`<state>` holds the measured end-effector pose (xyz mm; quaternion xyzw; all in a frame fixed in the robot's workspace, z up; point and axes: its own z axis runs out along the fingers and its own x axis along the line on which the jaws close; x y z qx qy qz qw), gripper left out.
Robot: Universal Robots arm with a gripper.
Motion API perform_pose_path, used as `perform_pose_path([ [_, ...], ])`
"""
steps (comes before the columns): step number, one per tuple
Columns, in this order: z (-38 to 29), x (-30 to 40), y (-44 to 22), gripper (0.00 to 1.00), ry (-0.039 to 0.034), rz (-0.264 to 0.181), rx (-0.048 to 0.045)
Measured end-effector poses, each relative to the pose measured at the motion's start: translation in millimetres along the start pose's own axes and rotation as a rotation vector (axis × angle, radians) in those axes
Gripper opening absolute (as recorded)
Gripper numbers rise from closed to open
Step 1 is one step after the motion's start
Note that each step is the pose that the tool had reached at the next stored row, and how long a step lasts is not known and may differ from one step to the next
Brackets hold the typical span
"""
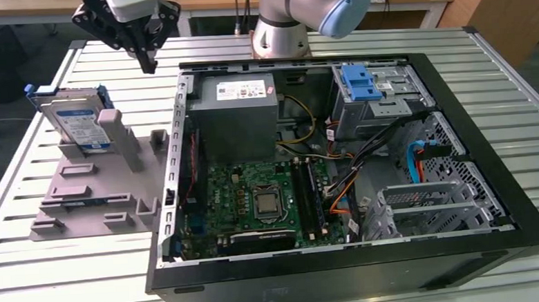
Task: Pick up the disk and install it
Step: 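Reach for the disk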
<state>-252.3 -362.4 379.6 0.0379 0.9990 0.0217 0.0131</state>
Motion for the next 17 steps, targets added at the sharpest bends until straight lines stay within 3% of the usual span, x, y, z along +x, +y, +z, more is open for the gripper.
perform_pose_path([
  [17, 1.3, 12.4, 4.2, 0.11, 0.0000, 0.000, 0.0001],
])
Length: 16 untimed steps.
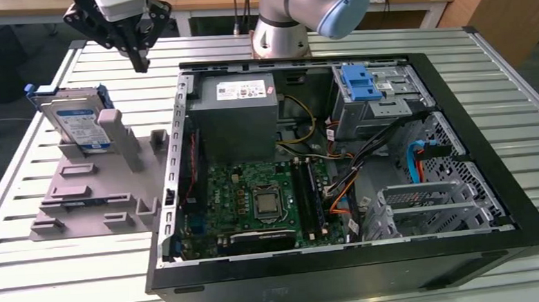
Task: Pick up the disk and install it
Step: 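Reach for the disk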
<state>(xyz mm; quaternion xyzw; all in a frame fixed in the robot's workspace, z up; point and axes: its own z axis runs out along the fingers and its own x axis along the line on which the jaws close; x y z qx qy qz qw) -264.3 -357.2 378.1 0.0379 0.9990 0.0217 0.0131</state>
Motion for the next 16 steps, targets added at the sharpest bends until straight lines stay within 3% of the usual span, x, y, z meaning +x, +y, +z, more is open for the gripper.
perform_pose_path([
  [16, 0.6, 10.4, 4.7, 0.11, 0.0001, 0.000, -0.0001],
])
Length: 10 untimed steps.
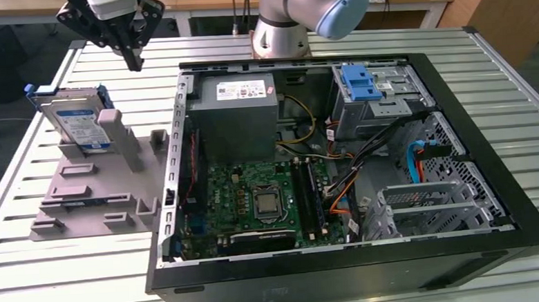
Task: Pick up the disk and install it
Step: 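Reach for the disk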
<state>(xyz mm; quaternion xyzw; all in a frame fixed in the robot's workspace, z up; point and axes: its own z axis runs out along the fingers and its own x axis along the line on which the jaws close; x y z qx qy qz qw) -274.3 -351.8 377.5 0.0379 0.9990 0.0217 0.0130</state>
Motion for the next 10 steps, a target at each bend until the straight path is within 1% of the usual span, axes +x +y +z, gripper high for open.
perform_pose_path([
  [3, 0.1, 3.0, 0.9, 0.11, 0.0023, 0.000, 0.0001],
  [7, 0.6, 5.9, 2.0, 0.11, 0.0172, 0.001, 0.0013],
  [8, 0.7, 6.6, 2.5, 0.11, 0.0198, 0.001, 0.0016],
  [10, 0.7, 7.1, 2.9, 0.11, 0.0202, 0.001, 0.0016],
])
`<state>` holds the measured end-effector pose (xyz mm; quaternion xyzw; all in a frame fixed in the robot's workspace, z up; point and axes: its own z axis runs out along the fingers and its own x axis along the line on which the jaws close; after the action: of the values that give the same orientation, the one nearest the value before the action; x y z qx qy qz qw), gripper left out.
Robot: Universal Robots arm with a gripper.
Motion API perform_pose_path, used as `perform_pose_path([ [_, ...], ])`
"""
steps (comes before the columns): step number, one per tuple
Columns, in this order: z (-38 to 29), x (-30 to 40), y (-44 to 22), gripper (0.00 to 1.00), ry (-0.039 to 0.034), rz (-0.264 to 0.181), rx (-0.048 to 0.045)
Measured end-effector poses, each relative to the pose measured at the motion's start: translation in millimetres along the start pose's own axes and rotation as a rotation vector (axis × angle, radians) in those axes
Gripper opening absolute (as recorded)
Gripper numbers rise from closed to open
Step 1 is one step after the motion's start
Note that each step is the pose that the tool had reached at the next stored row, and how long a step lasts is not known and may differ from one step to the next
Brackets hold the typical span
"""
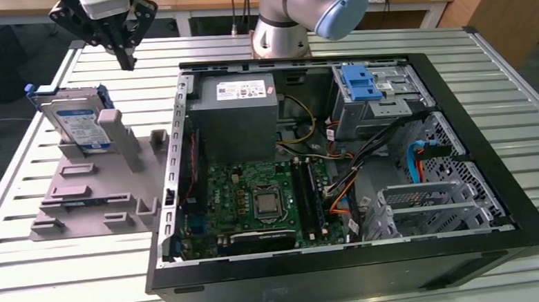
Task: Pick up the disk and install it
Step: 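Reach for the disk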
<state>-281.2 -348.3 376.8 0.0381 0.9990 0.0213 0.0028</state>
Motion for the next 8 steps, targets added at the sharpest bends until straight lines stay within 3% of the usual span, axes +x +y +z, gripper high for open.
perform_pose_path([
  [8, 0.2, 7.6, -0.4, 0.11, 0.0002, 0.000, -0.0002],
])
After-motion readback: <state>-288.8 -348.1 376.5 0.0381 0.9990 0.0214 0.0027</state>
